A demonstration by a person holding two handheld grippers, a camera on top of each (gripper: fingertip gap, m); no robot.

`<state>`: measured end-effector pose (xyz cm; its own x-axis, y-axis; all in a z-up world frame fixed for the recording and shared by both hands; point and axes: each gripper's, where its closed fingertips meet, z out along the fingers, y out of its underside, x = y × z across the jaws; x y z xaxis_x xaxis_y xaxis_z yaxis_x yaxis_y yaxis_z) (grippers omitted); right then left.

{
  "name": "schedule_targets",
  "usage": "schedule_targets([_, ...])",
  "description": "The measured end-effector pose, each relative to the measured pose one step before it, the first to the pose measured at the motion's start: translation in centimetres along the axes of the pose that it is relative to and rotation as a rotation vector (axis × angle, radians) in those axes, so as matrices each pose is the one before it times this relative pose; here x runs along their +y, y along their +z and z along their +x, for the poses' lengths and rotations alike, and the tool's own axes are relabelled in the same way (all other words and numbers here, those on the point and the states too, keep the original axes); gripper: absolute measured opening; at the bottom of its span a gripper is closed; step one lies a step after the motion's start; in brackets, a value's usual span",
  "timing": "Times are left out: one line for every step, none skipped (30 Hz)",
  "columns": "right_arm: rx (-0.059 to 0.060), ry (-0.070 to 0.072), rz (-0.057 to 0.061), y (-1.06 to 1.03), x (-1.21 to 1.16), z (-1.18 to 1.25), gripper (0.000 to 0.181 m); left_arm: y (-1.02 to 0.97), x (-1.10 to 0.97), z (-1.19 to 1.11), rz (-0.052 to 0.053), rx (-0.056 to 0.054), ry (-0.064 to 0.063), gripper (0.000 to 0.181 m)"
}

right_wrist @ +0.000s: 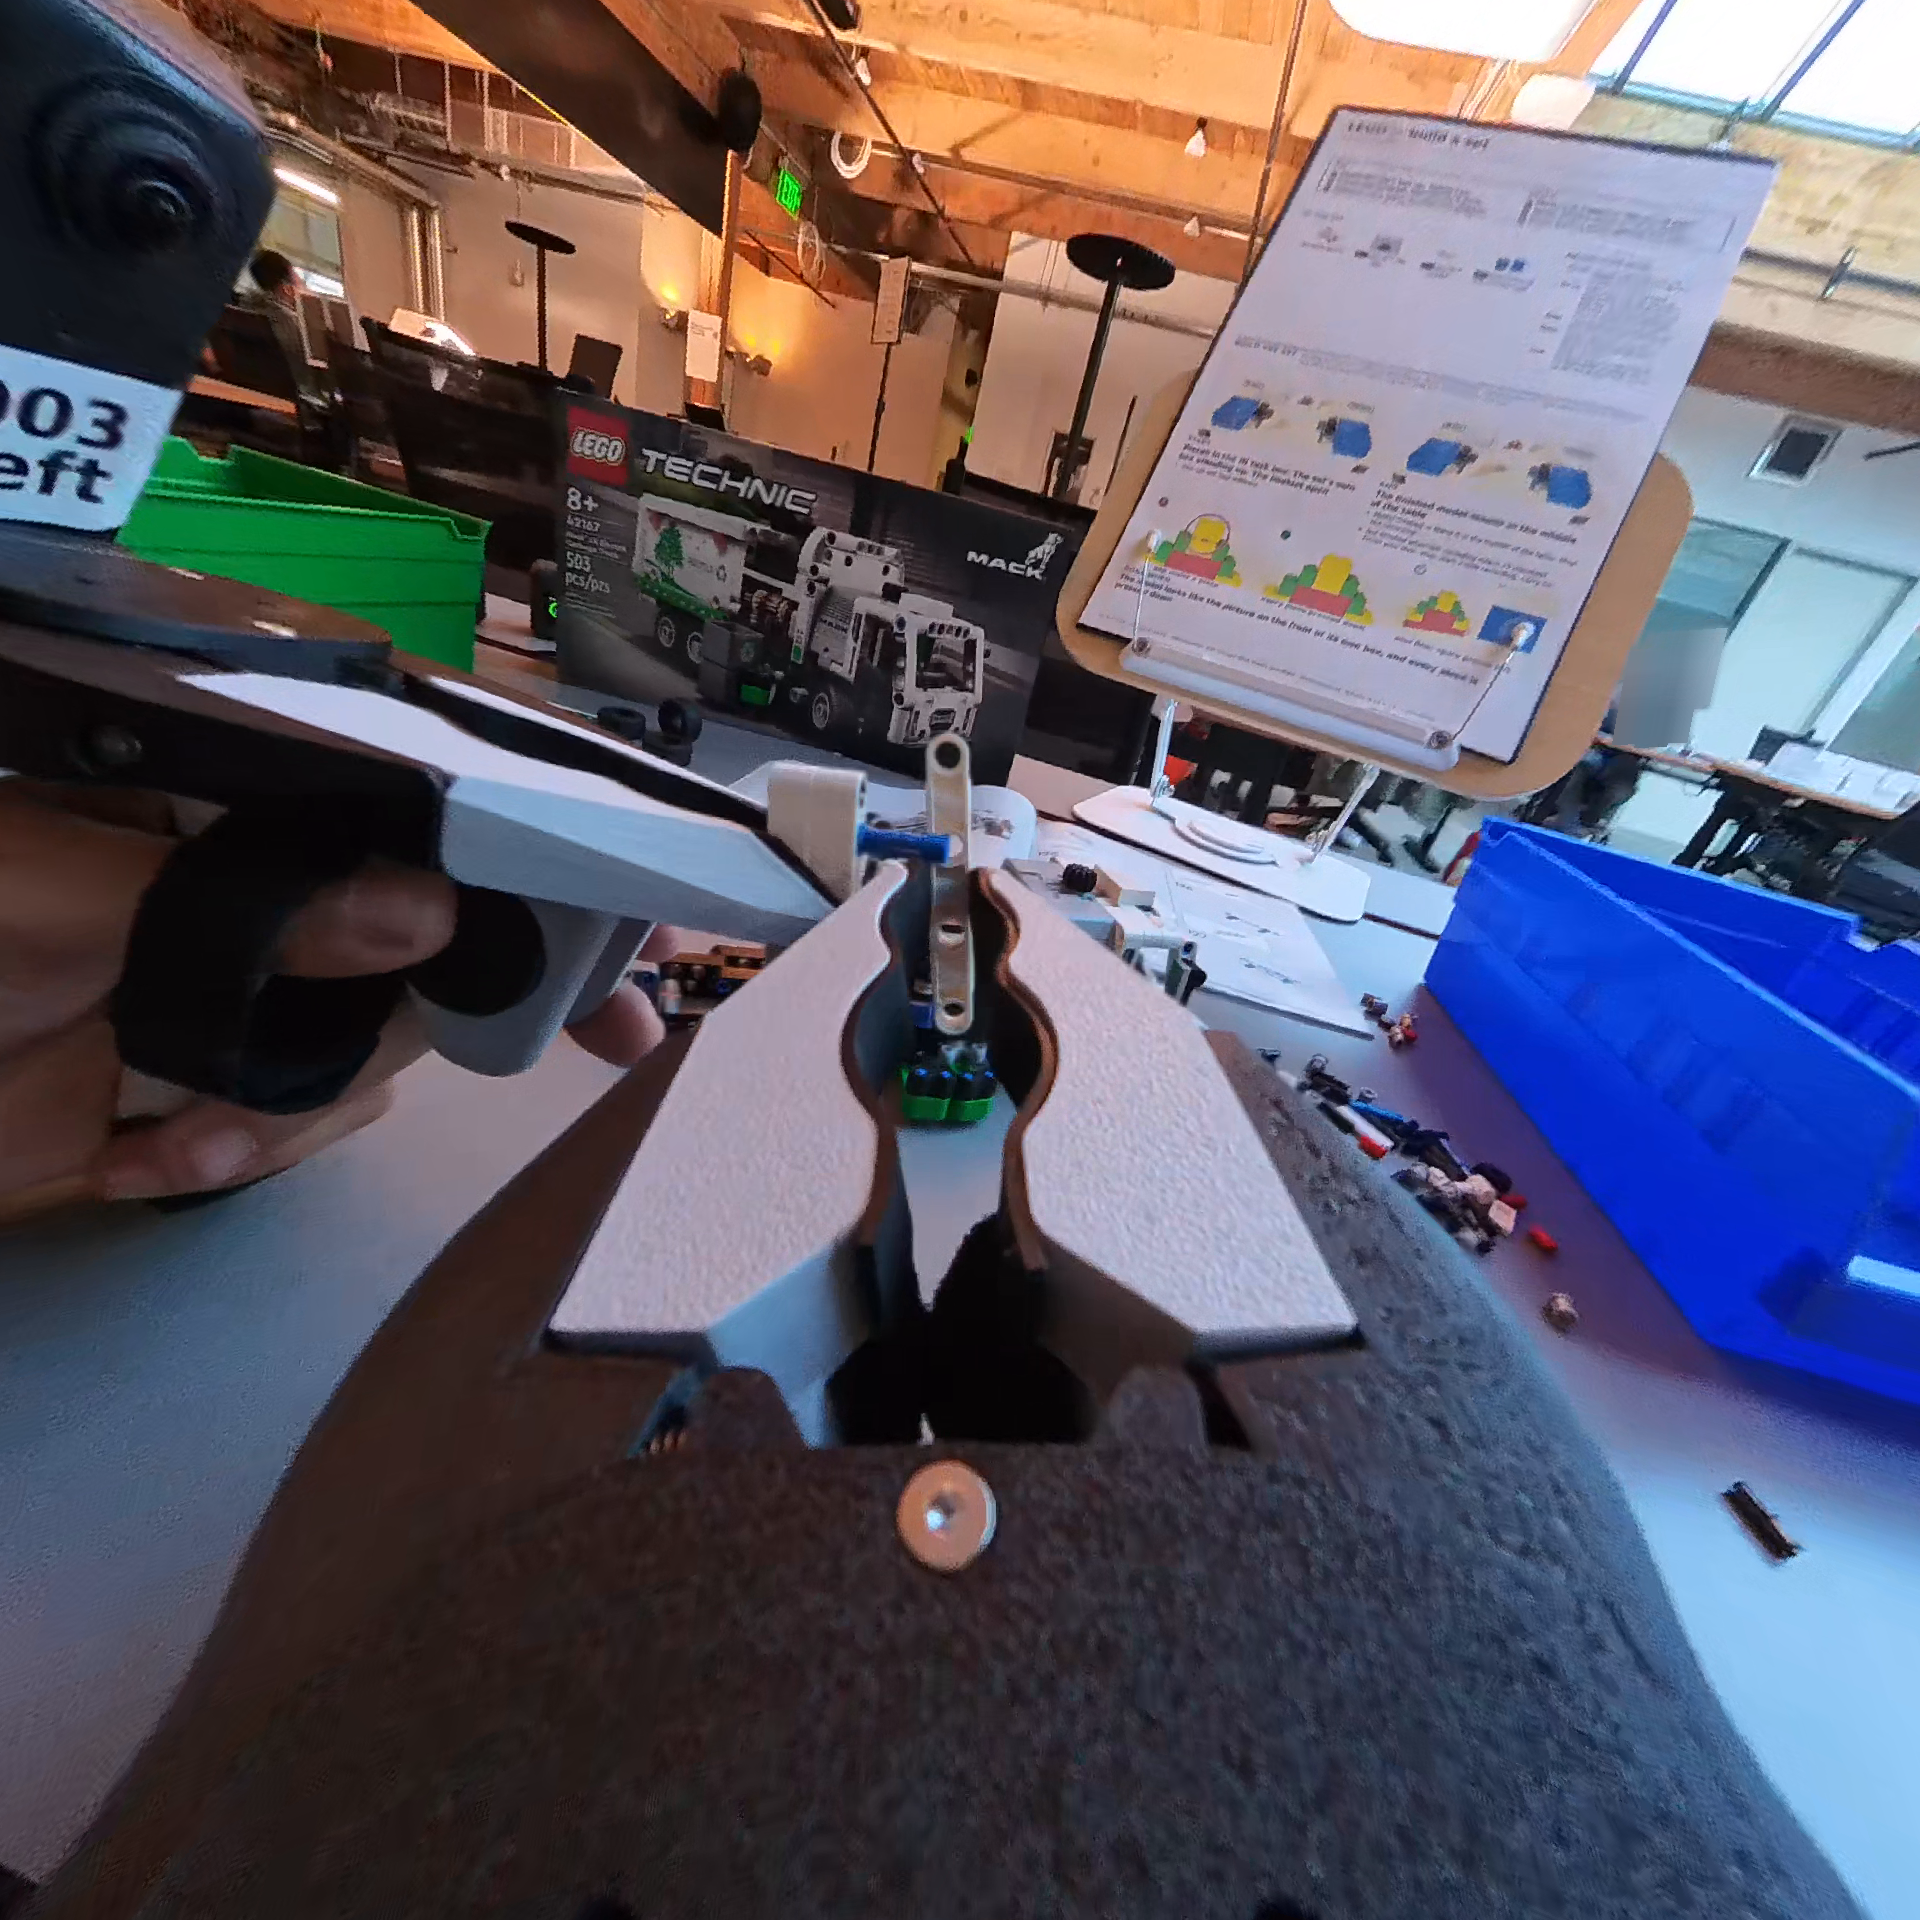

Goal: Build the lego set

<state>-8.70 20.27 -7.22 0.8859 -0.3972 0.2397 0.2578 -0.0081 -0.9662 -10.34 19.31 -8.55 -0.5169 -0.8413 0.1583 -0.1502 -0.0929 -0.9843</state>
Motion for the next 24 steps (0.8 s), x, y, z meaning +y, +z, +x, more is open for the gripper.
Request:
schedule_targets([0.0049, -0.0143, 0.0095, -0.069, -0.111, -0.018, 0.006, -0.026, -0.042, 0.074, 0.0030, 0.0040, -0.0053, 0.006])
schedule_targets([-0.0051, -0.0018, -0.0022, 0.016, 0.034, -0.063, 0.006, -0.030, -0.010, -0.015, 0.0009, -0.0018, -0.0017, 0.006])
schedule_targets([-0.0003, 0.0084, -0.0065, -0.003, 0.089, 0.111, 0.007, -0.047, -0.121, -0.007, 0.0077, -0.0002, -0.0003, 0.006])
schedule_targets([0.0001, 0.0128, 0.0050, -0.066, -0.055, 0.131, 0.006, -0.027, -0.108, 0.041, 0.0048, 0.0037, -0.0026, 0.006])
schedule_targets([-0.0079, 0.0033, -0.0110, 0.048, 0.134, -0.093, 0.006, -0.023, -0.009, -0.071, -0.0006, -0.0029, -0.0021, 0.006])
schedule_targets([0.0018, -0.0095, -0.0139, 0.090, 0.176, -0.051, 0.006, -0.008, 0.037, -0.056, -0.0006, -0.0004, -0.0031, 0.006])
schedule_targets([0.0063, -0.0099, 0.0019, -0.015, -0.030, -0.010, 0.006, -0.016, -0.007, -0.007, 0.0021, 0.0037, -0.0081, 0.006])
schedule_targets([0.0010, 0.0000, -0.0017, 0.006, 0.023, 0.007, 0.006, 0.010, 0.023, -0.021, 0.0005, -0.0005, -0.0059, 0.006])
schedule_targets([0.0031, 0.0096, -0.0047, 0.015, 0.064, 0.113, 0.006, 0.014, 0.017, -0.054, 0.0009, -0.0039, 0.0003, 0.006])
schedule_targets([0.0077, 0.0081, -0.0013, -0.019, 0.019, 0.179, 0.006, -0.082, -0.149, -0.115, 0.0107, -0.0056, -0.0011, 0.006])
schedule_targets([0.0032, 0.0084, -0.0023, 0.006, 0.039, 0.132, 0.006, -0.102, -0.189, -0.138, 0.0107, -0.0026, -0.0064, 0.006])
schedule_targets([-0.0010, 0.0085, -0.0011, 0.006, 0.020, 0.077, 0.006, -0.045, 0.009, -0.248, -0.0007, -0.0063, -0.0091, 0.006])
schedule_targets([0.0006, 0.0004, 0.0123, -0.105, -0.152, 0.020, 0.006, -0.005, 0.125, -0.291, -0.0049, -0.0073, -0.0110, 0.006])
schedule_targets([-0.0070, -0.0053, 0.0029, -0.035, -0.046, -0.158, 0.006, 0.048, 0.159, -0.175, -0.0058, -0.0011, -0.0105, 0.006])
schedule_targets([-0.0139, -0.0106, -0.0135, 0.135, 0.180, -0.286, 0.006, 0.038, 0.108, -0.090, -0.0030, 0.0004, -0.0068, 0.006])
schedule_targets([0.0057, -0.0083, -0.0152, 0.143, 0.193, -0.011, 0.006, 0.018, 0.017, -0.029, 0.0005, 0.0001, 0.0007, 0.006])
schedule_targets([0.0024, -0.0019, -0.0016, 0.017, 0.016, 0.013, 0.006, -0.002, -0.015, -0.006, -0.0001, -0.0013, 0.0073, 0.006])
schedule_targets([-0.0040, 0.0048, 0.0019, -0.027, -0.019, -0.005, 0.006, 0.004, 0.003, -0.008, -0.0008, -0.0031, 0.0094, 0.006])
schedule_targets([-0.0057, 0.0089, -0.0040, 0.037, 0.055, 0.009, 0.006, 0.007, -0.011, -0.005, -0.0002, -0.0027, 0.0067, 0.006])
schedule_targets([0.0039, 0.0043, -0.0088, 0.078, 0.116, 0.099, 0.006, 0.025, 0.021, 0.030, -0.0021, -0.0005, 0.0050, 0.006])
schedule_targets([0.0019, -0.0077, -0.0057, 0.070, 0.070, -0.067, 0.006, 0.035, 0.094, -0.007, -0.0062, -0.0050, 0.0075, 0.006])
schedule_targets([0.0064, -0.0148, -0.0071, 0.055, 0.092, -0.066, 0.006, 0.010, 0.059, -0.095, -0.0043, -0.0107, 0.0086, 0.006])
schedule_targets([0.0065, -0.0088, -0.0029, 0.026, 0.031, -0.013, 0.006, -0.003, 0.055, -0.076, -0.0047, -0.0093, 0.0097, 0.006])
schedule_targets([0.0008, -0.0019, -0.0035, 0.021, 0.040, -0.017, 0.006, 0.003, 0.063, -0.119, -0.0055, -0.0121, 0.0109, 0.006])
